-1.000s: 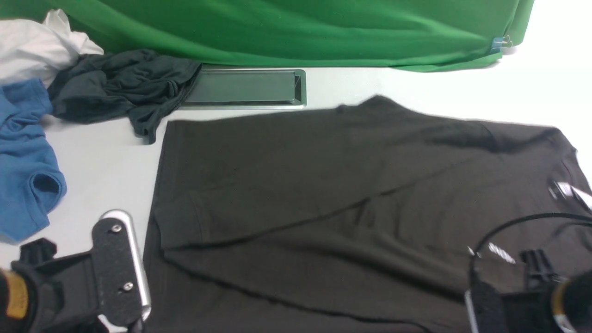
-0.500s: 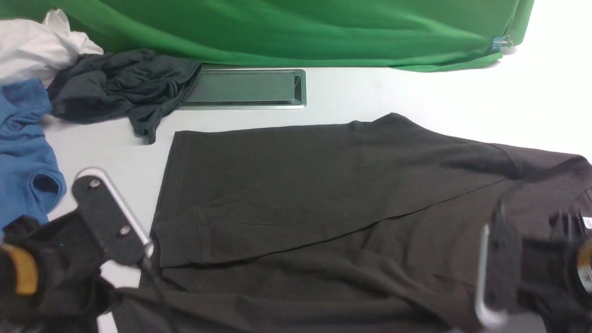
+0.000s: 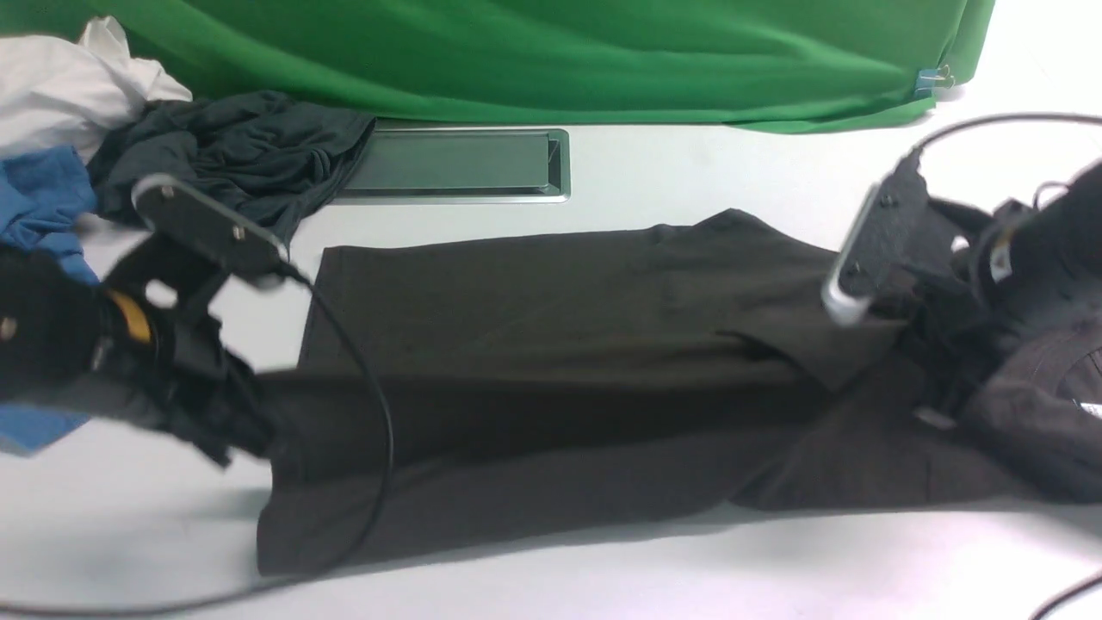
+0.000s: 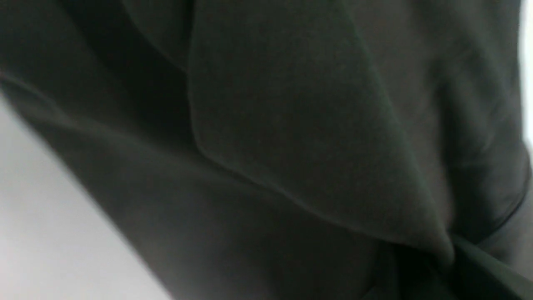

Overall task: Fold a long-sleeved shirt on a white desktop.
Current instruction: 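Fold the black garment in half by bringing its near edge over to the far edge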

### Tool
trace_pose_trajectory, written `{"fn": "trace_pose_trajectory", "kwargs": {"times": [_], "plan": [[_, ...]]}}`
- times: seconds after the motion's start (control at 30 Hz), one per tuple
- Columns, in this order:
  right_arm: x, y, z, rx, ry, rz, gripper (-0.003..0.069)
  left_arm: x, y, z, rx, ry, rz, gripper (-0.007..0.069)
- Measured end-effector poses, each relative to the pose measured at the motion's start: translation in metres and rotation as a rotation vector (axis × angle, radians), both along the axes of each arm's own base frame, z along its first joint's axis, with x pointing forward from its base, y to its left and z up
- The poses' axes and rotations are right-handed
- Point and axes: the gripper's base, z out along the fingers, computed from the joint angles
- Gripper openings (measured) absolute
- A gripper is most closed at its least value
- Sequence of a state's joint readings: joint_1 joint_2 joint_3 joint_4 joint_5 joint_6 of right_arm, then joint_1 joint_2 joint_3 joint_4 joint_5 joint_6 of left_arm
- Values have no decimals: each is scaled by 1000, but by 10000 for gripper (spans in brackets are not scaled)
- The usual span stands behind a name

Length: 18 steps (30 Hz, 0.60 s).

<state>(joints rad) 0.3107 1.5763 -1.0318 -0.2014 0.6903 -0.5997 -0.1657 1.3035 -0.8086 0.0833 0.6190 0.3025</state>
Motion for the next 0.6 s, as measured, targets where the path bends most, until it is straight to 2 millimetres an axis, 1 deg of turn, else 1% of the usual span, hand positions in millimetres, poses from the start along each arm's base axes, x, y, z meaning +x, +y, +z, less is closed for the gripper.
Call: {"fn": "trace_pose_trajectory", "kwargs": {"times": [0.07,0.13,0.17,0.23,0.27,0.3,0.33,0.43,0.5,0.6], "plan": [[7,2,0,3,-5,-3,39,9,2,2,-5,-20,14,39],[21,6,-1,5,-7,-7,39,28,4,1,0,-36,14,39],[22,7,-3,4,-4,-8,39,29,3,0,2,-32,12,39],[37,11,-1,12,-11,-25,39,51,3,1,8,-40,9,39],[39,12,-2,12,-10,-26,39,52,3,0,9,-35,8,39],[48,15,3,29,-27,-50,39,66,1,2,14,-49,5,39],[52,16,5,38,-38,-60,39,74,0,2,16,-51,4,39],[60,18,9,49,-63,-66,39,86,-1,5,26,-67,-2,39],[71,19,11,64,-95,-71,39,98,-1,5,49,-75,-14,39],[86,17,6,72,-115,-83,39,113,1,0,85,-75,-16,39]]}}
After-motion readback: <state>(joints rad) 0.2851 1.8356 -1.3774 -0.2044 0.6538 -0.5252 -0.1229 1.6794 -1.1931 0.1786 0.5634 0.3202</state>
